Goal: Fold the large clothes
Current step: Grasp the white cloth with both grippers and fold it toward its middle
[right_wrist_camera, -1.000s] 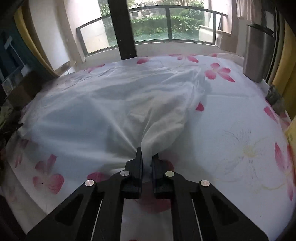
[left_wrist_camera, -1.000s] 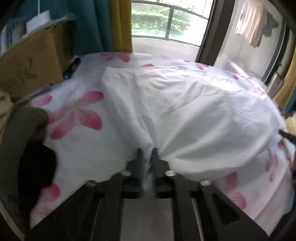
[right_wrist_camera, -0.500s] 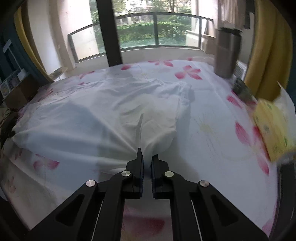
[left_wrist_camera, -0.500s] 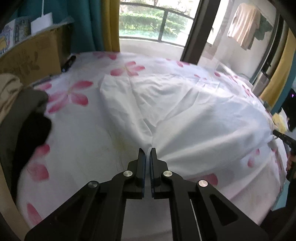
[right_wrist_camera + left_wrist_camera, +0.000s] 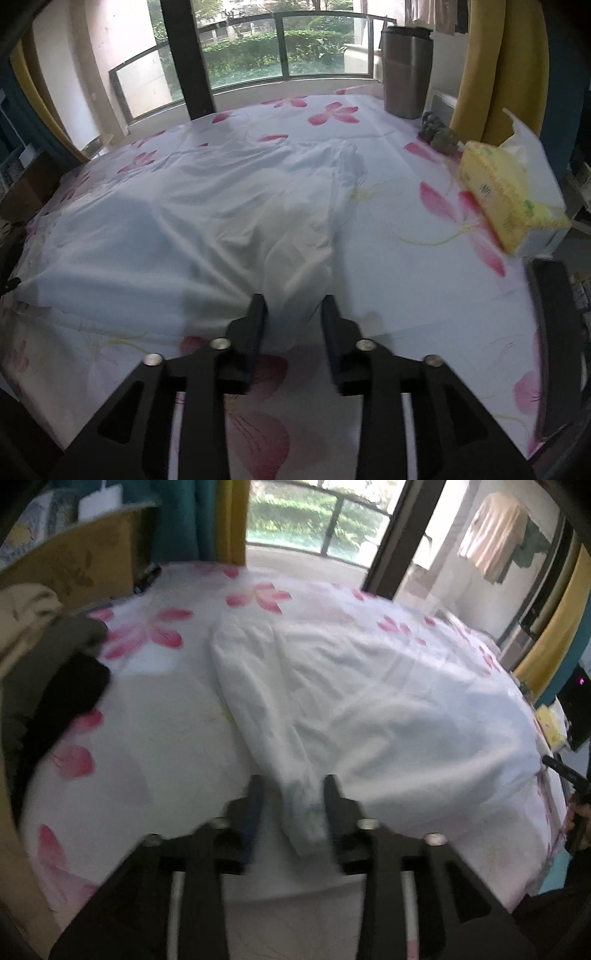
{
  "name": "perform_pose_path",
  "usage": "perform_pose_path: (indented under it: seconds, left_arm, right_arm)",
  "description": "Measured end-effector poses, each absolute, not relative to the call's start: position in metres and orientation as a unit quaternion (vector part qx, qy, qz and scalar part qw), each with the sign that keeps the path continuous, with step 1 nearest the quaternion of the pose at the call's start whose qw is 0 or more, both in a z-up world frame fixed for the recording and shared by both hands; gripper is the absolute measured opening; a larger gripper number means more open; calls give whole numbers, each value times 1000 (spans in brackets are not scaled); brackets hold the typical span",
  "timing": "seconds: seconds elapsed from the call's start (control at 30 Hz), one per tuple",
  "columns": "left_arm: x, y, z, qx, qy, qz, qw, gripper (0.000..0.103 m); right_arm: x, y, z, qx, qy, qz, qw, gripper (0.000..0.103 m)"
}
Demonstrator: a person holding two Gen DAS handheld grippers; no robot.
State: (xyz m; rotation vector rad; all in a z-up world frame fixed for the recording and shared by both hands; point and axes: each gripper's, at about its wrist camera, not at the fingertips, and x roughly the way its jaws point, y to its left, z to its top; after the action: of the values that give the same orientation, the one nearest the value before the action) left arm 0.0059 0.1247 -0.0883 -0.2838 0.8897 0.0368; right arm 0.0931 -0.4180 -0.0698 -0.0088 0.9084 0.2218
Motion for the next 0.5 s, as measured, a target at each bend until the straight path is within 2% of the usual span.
perform_pose_path:
  seconds: [0.1, 0.5]
  left_arm:
    - [15, 140, -76, -138, 410, 34, 901, 42]
    - [114, 176, -88, -85, 438, 74, 892, 42]
  right_arm:
    - [98, -420, -56, -5, 421, 93, 902, 54]
    - [157, -395, -47, 12, 398, 99, 912, 55]
